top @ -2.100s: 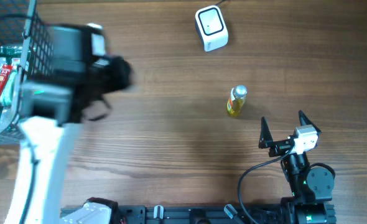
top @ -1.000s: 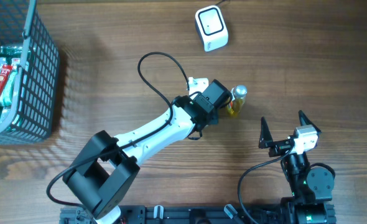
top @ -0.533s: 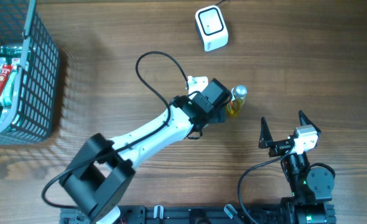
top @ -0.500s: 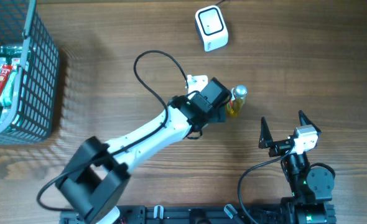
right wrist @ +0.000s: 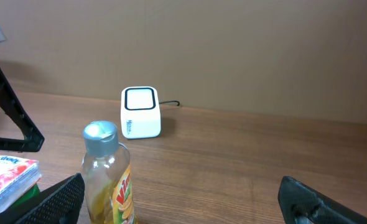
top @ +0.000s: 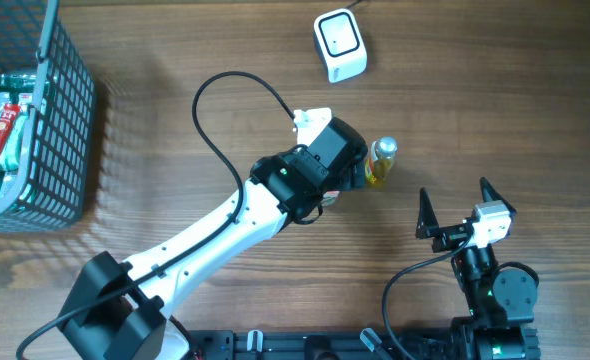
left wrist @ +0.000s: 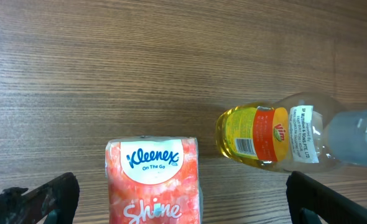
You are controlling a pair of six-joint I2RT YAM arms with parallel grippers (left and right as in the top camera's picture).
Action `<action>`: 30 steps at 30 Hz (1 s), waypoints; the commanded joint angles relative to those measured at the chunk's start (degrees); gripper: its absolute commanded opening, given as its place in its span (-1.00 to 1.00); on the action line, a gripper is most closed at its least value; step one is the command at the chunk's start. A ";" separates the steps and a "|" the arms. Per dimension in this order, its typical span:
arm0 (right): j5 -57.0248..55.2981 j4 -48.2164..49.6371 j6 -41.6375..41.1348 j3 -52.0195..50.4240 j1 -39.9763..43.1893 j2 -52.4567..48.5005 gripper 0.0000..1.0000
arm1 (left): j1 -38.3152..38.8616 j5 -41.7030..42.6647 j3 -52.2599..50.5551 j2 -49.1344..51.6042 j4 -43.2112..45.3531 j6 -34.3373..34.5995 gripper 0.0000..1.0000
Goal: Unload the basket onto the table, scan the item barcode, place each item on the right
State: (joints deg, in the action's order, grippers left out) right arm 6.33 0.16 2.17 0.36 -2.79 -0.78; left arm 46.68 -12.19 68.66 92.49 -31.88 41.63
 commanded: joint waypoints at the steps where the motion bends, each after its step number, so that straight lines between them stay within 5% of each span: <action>1: -0.52 0.17 -0.81 -0.07 0.46 0.50 1.00 | 0.02 -2.05 0.02 -1.51 -0.02 -2.75 1.00; 11: -0.52 0.17 -0.79 -0.07 0.46 0.50 0.99 | -3.48 -2.45 0.02 -7.50 -0.68 -5.97 1.00; 17: -0.52 0.17 -0.81 -0.07 0.46 0.50 0.99 | -10.05 -2.47 0.02 -15.26 -2.01 -19.37 1.00; 23: -0.55 0.17 -0.81 -0.07 0.46 0.50 0.99 | -18.49 -2.67 0.02 -23.80 -3.06 -22.58 1.00; 26: -0.55 0.17 -0.79 -0.07 0.46 0.50 0.99 | -23.67 -2.73 0.02 -27.47 -2.56 -29.46 1.00; 30: -0.55 0.17 -0.81 -0.07 0.46 0.50 0.99 | -31.36 -9.33 0.02 -30.75 1.49 -36.74 1.00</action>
State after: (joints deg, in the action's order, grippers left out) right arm 6.35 0.16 2.17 0.36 -2.79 -0.78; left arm 20.27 -15.29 68.62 64.27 -32.84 13.04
